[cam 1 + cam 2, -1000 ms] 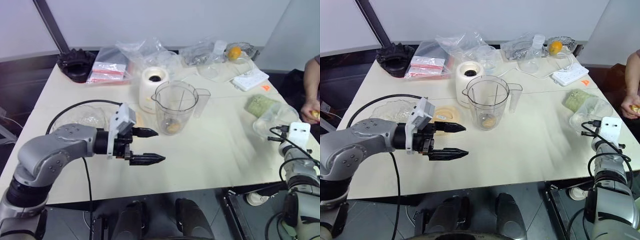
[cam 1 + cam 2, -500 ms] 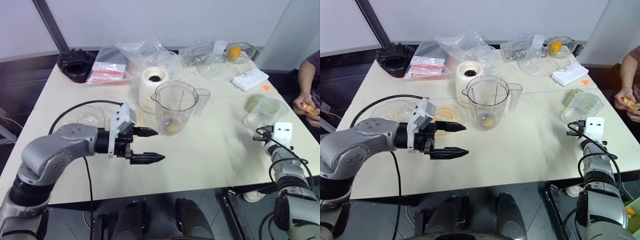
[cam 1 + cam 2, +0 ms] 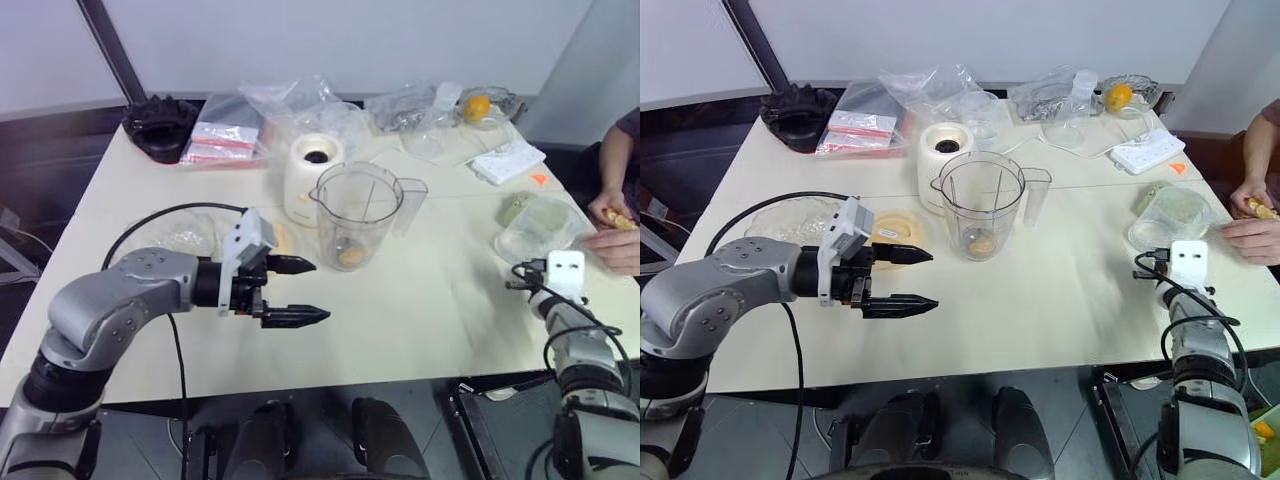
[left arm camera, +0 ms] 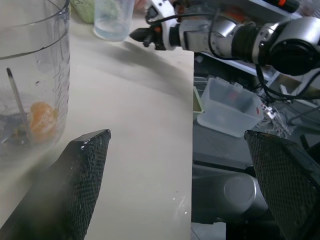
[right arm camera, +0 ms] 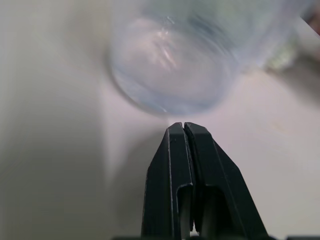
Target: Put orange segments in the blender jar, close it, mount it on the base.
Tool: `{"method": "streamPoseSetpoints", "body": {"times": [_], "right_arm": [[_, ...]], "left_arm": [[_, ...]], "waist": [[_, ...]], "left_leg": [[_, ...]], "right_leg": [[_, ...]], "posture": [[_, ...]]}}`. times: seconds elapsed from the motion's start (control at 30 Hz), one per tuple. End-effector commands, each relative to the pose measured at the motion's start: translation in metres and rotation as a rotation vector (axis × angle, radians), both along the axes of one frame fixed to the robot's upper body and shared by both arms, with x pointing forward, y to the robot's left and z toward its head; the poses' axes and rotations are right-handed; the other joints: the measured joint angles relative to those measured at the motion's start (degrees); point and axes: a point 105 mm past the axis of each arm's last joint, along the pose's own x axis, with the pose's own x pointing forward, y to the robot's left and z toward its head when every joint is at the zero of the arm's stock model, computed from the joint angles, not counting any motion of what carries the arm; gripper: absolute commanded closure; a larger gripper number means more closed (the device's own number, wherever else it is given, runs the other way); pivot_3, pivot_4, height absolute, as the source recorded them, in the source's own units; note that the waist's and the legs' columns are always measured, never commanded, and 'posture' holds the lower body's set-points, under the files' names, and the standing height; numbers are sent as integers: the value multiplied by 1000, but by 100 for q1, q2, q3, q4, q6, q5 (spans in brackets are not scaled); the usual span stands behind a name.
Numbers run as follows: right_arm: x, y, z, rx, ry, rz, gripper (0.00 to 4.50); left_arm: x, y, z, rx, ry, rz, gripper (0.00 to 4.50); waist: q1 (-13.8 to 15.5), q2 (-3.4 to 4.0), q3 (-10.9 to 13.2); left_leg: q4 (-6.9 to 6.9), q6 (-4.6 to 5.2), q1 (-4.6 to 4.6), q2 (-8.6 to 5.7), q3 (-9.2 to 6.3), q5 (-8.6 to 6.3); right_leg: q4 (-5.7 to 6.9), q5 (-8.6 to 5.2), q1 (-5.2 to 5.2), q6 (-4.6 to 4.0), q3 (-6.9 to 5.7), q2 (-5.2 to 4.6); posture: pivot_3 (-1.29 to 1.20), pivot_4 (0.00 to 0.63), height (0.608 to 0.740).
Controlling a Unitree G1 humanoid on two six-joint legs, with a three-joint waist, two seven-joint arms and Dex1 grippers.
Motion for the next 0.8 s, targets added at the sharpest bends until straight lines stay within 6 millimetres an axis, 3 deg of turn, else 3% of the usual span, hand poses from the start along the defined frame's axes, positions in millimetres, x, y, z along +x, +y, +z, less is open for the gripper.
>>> {"method": "streamPoseSetpoints", "body": {"times": [0.03, 0.1, 0.3, 0.33, 0.6, 0.8], "right_arm": [[-8, 4, 24, 13, -80, 17, 4243], [-16, 4, 25, 1, -78, 3, 3586], [-25, -27, 30, -99, -63, -153, 391], [-24, -32, 31, -102, -63, -168, 51], [-5, -55, 41, -170, -59, -238, 51], [15, -47, 47, -138, -86, -237, 51]], "left_arm": [[-1, 0, 5, -13, -40, -6, 0], [0, -1, 4, -15, -43, -6, 0], [3, -6, 4, -22, -50, -22, 0], [3, -6, 4, -22, -52, -25, 0], [5, -6, 5, -12, -59, -31, 0], [5, -4, 6, -1, -67, -20, 0]], "waist": [[-7, 0, 0], [-26, 0, 0], [-36, 0, 0], [-37, 0, 0], [-52, -3, 3], [-56, -4, 4]], "left_leg": [[-2, 0, 0, 2, -1, 0], [-4, 0, 0, 4, -1, 0], [-3, -1, 3, 4, 1, 0], [-3, -1, 3, 4, 2, 0], [-7, 0, 3, 2, 6, -1], [-7, 0, 3, -3, 6, 0]], "right_leg": [[0, 0, -1, 0, 0, 1], [0, 0, -1, 1, 0, 3], [-1, 0, -1, 0, 0, 2], [-2, 0, -2, 0, 0, 2], [-6, -1, -2, -1, 0, 3], [-6, 0, -2, -1, 1, 4]], "posture": [[0, 150, 740], [0, 150, 740], [0, 150, 740], [0, 150, 740], [0, 150, 740], [0, 150, 740]]}}
